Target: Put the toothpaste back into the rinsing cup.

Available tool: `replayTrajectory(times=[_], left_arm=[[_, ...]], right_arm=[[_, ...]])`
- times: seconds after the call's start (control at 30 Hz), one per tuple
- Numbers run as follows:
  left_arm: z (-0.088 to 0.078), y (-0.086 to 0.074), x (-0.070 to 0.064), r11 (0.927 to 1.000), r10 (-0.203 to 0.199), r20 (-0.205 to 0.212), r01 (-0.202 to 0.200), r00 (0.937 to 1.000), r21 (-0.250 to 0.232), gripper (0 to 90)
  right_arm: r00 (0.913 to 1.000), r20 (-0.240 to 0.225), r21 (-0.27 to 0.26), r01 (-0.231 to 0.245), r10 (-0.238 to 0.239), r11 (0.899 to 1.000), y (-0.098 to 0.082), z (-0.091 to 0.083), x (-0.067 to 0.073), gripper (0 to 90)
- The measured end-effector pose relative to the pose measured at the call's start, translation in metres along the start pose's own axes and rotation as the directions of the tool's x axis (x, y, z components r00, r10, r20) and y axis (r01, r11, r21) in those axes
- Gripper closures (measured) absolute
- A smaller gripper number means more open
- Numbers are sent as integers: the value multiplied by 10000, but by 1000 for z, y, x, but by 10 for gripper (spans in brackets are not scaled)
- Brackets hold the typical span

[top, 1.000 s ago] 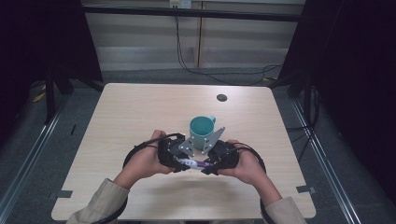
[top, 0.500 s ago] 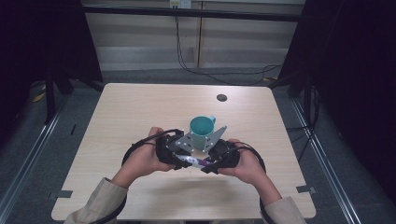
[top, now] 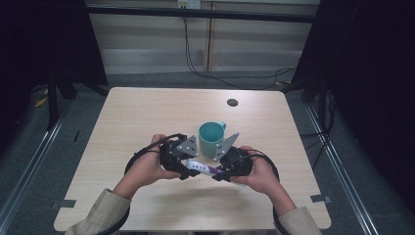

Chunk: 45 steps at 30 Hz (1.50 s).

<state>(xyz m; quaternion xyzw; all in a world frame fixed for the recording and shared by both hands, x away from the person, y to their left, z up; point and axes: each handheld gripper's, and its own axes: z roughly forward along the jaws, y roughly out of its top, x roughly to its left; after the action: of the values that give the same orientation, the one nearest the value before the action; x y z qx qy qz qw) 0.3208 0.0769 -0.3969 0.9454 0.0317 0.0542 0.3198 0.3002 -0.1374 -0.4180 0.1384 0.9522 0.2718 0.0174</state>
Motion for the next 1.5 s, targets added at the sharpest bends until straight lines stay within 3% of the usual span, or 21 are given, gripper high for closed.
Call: replayTrajectory(times=[0.1, 0.23, 0.37, 0.5, 0.67, 0.77, 0.87, 0.93, 1.07, 1.13, 1.3, 1.37, 1.47, 1.5], left_arm=[[-3, -9, 2, 9983, -448, -219, 440, 9988, -376, 308], [-5, -19, 4, 9964, -684, -423, 661, 9968, -540, 263], [-2, -35, 5, 9888, -1357, -550, 1317, 9892, -707, 229], [5, -51, 3, 9837, -1697, -614, 1653, 9836, -710, 222], [17, -70, -1, 9681, -2446, -558, 2406, 9680, -699, 195], [23, -78, -2, 9646, -2591, -579, 2553, 9641, -666, 193], [27, -83, -4, 9598, -2765, -530, 2730, 9595, -651, 189], [29, -86, -5, 9601, -2772, -541, 2745, 9593, -527, 187], [34, -91, -7, 9523, -3019, -602, 2982, 9514, -644, 173], [36, -93, -8, 9514, -3057, -634, 3022, 9500, -593, 174], [40, -96, -10, 9578, -2870, -657, 2850, 9557, -372, 168], [41, -97, -11, 9548, -2965, -647, 2944, 9528, -398, 167], [42, -98, -11, 9601, -2796, -645, 2784, 9580, -272, 167], [43, -99, -11, 9583, -2855, -628, 2839, 9563, -323, 167]], right_arm=[[9999, 106, -30, -123, 123, 9999, -4, -4, -1, 742], [9994, 178, -312, -295, 300, 9991, -9, -9, -4, 742], [9984, 257, -570, -483, 498, 9972, -13, -14, -6, 742], [9957, 368, -1052, -804, 847, 9912, -16, -17, -8, 742], [9902, 377, -1910, -1250, 1345, 9736, -18, -23, -13, 741], [9863, 576, -2241, -1381, 1546, 9647, -18, -25, -14, 742], [9806, 594, -2711, -1641, 1866, 9485, -18, -27, -16, 742], [9781, 607, -2893, -1735, 1989, 9414, -18, -28, -17, 742], [9720, 673, -3324, -1907, 2249, 9236, -18, -29, -18, 742], [9699, 705, -3516, -1944, 2330, 9158, -17, -31, -18, 742], [9630, 707, -3989, -2117, 2602, 8922, -17, -34, -20, 742], [9614, 735, -4131, -2125, 2650, 8856, -16, -35, -21, 743], [9590, 795, -4276, -2138, 2722, 8783, -15, -36, -21, 743], [9586, 768, -4340, -2156, 2743, 8747, -15, -37, -22, 743]])
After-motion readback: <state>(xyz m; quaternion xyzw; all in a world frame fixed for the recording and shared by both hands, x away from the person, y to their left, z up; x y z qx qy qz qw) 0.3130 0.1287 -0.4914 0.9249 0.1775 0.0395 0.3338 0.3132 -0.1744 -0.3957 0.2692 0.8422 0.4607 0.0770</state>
